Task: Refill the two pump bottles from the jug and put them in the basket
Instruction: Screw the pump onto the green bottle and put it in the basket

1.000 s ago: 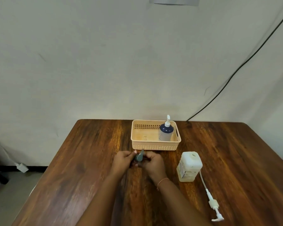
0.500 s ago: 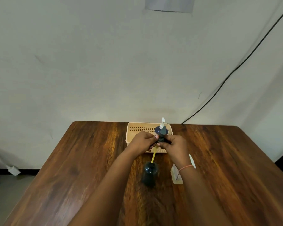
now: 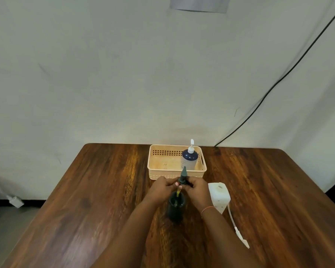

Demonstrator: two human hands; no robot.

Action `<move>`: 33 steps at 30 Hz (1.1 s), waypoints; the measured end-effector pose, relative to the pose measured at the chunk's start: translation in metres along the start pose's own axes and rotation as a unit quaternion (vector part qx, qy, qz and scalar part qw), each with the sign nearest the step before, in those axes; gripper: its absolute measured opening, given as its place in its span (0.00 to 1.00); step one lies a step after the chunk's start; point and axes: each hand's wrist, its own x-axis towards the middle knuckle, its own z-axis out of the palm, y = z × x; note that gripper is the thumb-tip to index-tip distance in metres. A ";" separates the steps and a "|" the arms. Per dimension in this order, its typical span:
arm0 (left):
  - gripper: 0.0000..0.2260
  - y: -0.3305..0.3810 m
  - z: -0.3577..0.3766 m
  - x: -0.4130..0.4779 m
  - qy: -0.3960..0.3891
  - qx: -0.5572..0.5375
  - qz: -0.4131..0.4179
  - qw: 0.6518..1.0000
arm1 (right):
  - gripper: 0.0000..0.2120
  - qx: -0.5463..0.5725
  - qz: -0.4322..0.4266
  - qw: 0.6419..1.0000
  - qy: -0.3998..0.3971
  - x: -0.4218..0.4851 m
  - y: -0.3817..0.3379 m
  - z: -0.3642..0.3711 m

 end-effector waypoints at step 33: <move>0.16 -0.059 0.038 0.012 0.061 0.090 -0.070 0.992 | 0.09 -0.010 0.067 0.998 -0.007 0.007 0.049 0.023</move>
